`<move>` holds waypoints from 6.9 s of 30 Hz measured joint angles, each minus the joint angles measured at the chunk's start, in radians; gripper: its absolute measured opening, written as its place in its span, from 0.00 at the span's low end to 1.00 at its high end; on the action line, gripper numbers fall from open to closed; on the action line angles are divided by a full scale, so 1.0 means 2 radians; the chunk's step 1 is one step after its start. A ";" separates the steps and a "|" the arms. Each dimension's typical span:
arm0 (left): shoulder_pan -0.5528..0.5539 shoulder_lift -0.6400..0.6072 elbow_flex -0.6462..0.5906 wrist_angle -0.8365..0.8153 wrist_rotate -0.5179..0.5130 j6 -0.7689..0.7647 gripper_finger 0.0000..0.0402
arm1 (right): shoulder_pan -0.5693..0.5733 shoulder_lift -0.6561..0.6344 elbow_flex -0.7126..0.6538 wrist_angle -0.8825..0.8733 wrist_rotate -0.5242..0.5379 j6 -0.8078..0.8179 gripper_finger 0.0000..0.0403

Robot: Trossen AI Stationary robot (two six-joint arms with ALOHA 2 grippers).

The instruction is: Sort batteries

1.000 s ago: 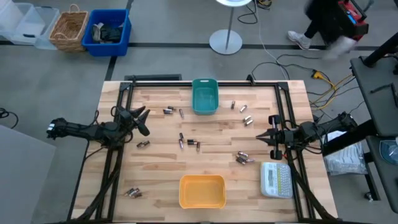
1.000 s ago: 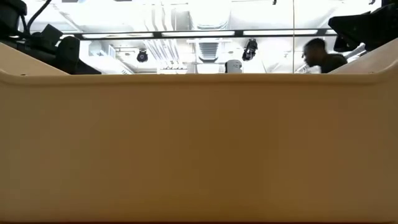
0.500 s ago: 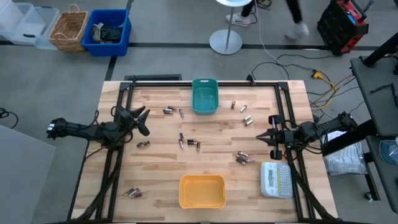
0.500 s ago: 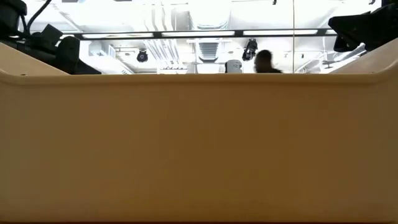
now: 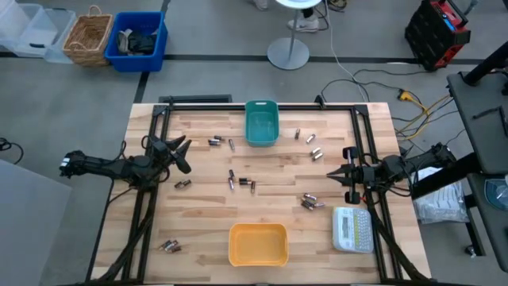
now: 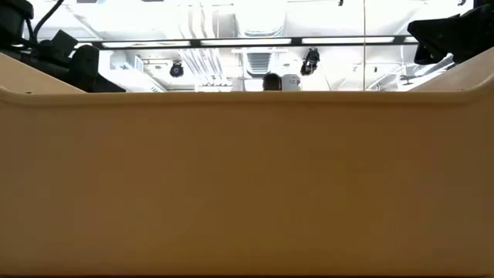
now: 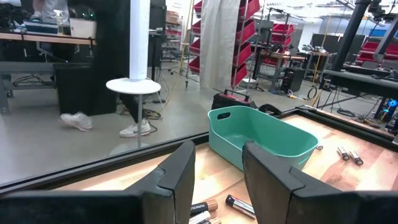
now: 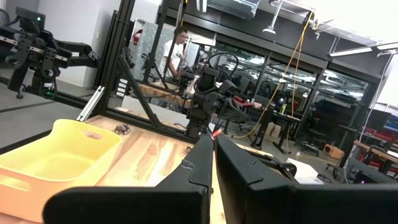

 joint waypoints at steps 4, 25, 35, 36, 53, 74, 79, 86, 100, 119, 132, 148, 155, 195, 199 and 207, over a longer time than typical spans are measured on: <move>0.000 0.000 0.000 0.000 0.000 0.000 0.28 | 0.000 0.000 0.000 0.000 0.000 0.000 0.03; 0.000 0.000 0.000 0.000 0.000 0.000 0.28 | 0.000 0.000 0.000 0.000 0.000 0.000 0.03; 0.000 0.000 0.000 0.000 0.000 0.000 0.28 | 0.000 0.000 0.000 0.000 0.000 0.000 0.03; 0.000 0.000 0.000 0.000 0.000 0.000 0.28 | 0.000 0.000 0.000 0.000 0.000 0.000 0.03; 0.000 0.000 0.000 0.000 0.000 0.000 0.28 | 0.000 0.000 0.000 0.000 0.000 0.000 0.03; 0.000 0.000 0.000 0.000 0.000 0.000 0.28 | 0.000 0.000 0.000 0.000 0.000 0.000 0.03; 0.000 0.000 0.000 0.000 0.000 0.000 0.28 | 0.000 0.000 0.000 0.000 0.000 0.000 0.03; 0.000 0.000 0.000 0.000 0.000 0.000 0.28 | 0.000 0.000 0.000 0.000 0.000 0.000 0.03; 0.000 0.000 0.000 0.000 0.000 0.000 0.28 | 0.000 0.000 0.000 0.000 0.000 0.000 0.03; 0.000 0.000 0.000 0.000 0.000 0.000 0.28 | 0.000 0.000 0.000 0.000 0.000 0.000 0.03; 0.000 0.000 0.000 0.000 0.000 0.000 0.28 | 0.000 0.000 0.000 0.000 0.000 0.000 0.03; 0.000 0.000 0.000 0.000 0.000 0.000 0.28 | 0.000 0.000 0.000 0.000 0.000 0.000 0.03; 0.000 0.000 0.000 0.000 0.000 0.000 0.28 | 0.000 0.000 0.000 0.000 0.000 0.000 0.03; 0.001 0.027 0.000 0.186 0.236 -0.172 0.28 | -0.001 0.045 0.078 0.027 0.012 0.122 0.03; 0.001 0.063 0.000 0.248 0.253 -0.144 0.28 | -0.001 0.080 0.091 0.026 0.016 0.122 0.03; 0.000 0.117 0.004 0.255 0.221 -0.135 0.28 | -0.001 0.135 0.129 0.025 0.017 0.127 0.03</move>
